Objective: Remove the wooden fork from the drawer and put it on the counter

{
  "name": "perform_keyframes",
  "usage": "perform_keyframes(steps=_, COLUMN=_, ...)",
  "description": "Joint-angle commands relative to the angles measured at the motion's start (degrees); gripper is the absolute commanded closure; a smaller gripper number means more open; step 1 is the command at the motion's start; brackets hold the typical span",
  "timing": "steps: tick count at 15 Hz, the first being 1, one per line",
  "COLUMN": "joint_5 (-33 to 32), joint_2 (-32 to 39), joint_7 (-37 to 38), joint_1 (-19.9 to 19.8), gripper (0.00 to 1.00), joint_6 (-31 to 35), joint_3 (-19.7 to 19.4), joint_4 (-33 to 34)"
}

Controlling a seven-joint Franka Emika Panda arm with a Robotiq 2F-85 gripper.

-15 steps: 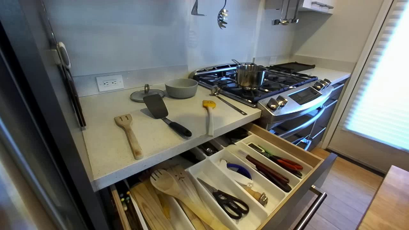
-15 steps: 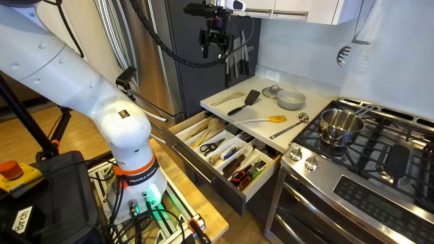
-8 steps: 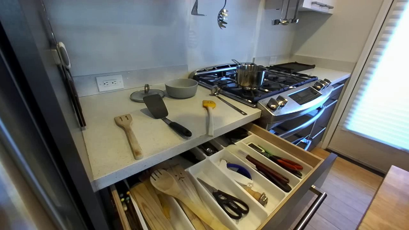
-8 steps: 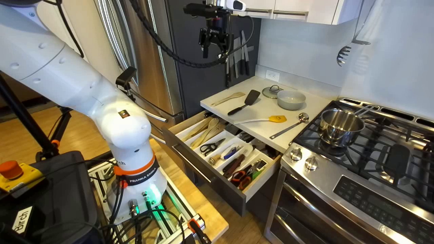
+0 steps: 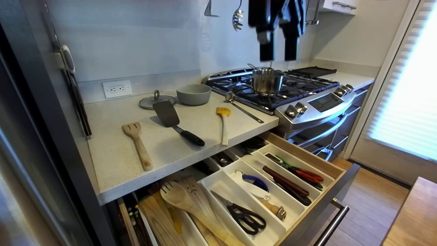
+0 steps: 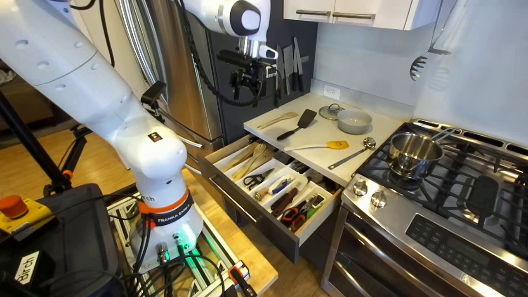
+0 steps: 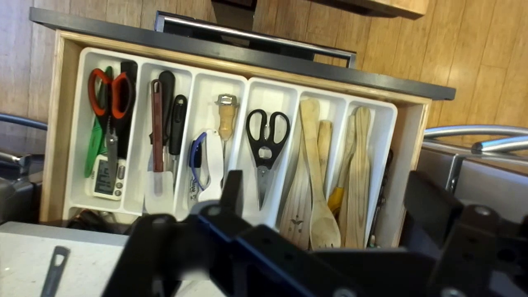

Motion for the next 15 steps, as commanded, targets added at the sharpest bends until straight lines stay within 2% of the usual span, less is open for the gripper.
perform_keyframes(steps=1, joint_5=-0.45, joint_2=3.19, joint_7=3.21, joint_1=3.14, gripper=0.0, joint_6=9.61, joint_3=3.89, joint_4=-9.06)
perform_keyframes(steps=3, joint_5=0.36, joint_2=6.63, joint_7=4.33, joint_1=4.4, gripper=0.0, joint_6=11.93, joint_3=5.06, joint_4=-12.38)
perform_keyframes(steps=4, joint_5=-0.23, joint_2=4.48, joint_7=3.53, joint_1=3.94, gripper=0.0, joint_6=9.26, joint_3=4.09, joint_4=-9.46)
perform_keyframes(steps=8, joint_5=-0.18, joint_2=7.18, joint_7=3.94, joint_1=4.74, gripper=0.0, joint_6=11.44, joint_3=4.73, joint_4=-12.08)
perform_keyframes(steps=9, joint_5=-2.63, joint_2=5.95, joint_7=7.4, joint_1=4.31, gripper=0.0, joint_6=14.86, joint_3=5.59, joint_4=-13.01)
perform_keyframes(steps=10, joint_5=-3.76, joint_2=6.01, joint_7=9.71, joint_1=4.17, gripper=0.0, joint_6=21.37, joint_3=6.14, joint_4=-15.2)
perform_keyframes(steps=15, joint_5=-11.63, joint_2=11.08, joint_7=19.39, joint_1=2.24, gripper=0.0, joint_6=44.49, joint_3=6.79, joint_4=-23.17)
